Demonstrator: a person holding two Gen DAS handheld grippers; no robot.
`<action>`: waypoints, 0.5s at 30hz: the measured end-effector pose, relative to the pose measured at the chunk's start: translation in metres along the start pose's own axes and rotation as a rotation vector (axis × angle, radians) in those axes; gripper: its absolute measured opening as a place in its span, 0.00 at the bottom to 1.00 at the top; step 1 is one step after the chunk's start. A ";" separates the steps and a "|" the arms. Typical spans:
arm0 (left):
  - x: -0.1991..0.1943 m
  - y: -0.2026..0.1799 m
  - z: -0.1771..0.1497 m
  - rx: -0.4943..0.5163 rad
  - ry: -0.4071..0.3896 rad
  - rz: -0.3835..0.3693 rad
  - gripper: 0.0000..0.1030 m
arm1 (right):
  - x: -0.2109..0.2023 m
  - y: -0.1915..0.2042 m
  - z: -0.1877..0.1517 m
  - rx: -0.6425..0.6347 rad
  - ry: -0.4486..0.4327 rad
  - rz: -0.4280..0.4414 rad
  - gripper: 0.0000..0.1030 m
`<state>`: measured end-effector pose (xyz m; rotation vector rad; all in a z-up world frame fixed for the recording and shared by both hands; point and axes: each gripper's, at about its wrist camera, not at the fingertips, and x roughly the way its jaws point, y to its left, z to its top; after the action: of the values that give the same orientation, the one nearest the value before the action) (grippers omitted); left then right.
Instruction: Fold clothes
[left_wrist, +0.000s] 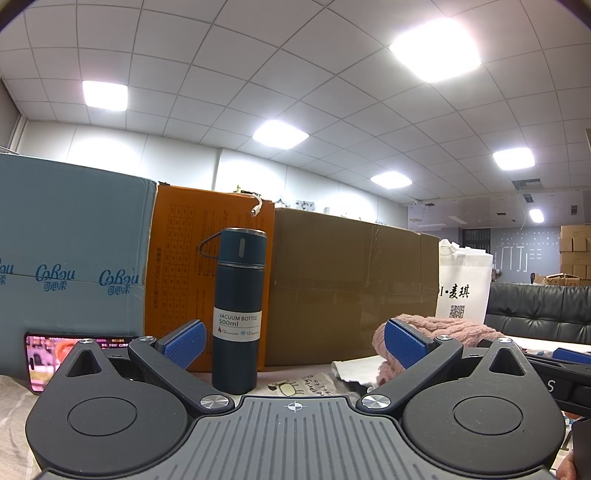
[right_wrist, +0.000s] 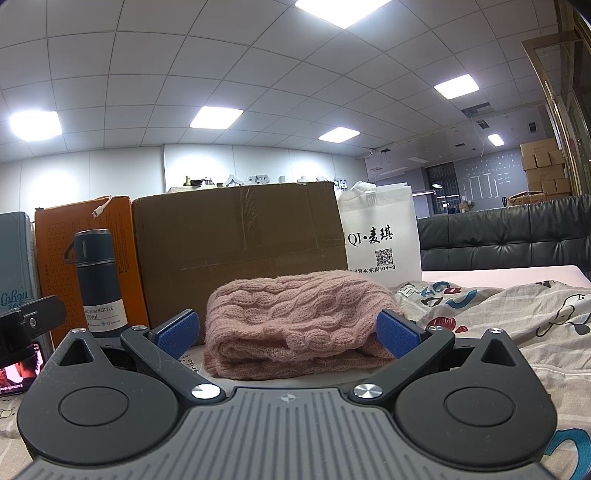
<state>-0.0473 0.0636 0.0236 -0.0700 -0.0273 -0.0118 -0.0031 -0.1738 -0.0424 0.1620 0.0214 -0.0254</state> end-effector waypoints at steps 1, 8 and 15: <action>0.000 0.000 0.000 0.000 0.000 0.000 1.00 | 0.000 0.000 0.000 0.000 0.000 0.000 1.00; 0.000 -0.001 0.000 0.001 -0.002 -0.001 1.00 | -0.001 0.000 0.001 0.001 0.003 -0.001 1.00; 0.000 -0.001 0.000 0.001 -0.002 -0.001 1.00 | 0.000 0.000 0.000 0.001 0.003 -0.001 1.00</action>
<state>-0.0470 0.0625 0.0240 -0.0694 -0.0297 -0.0123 -0.0033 -0.1740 -0.0421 0.1631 0.0243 -0.0262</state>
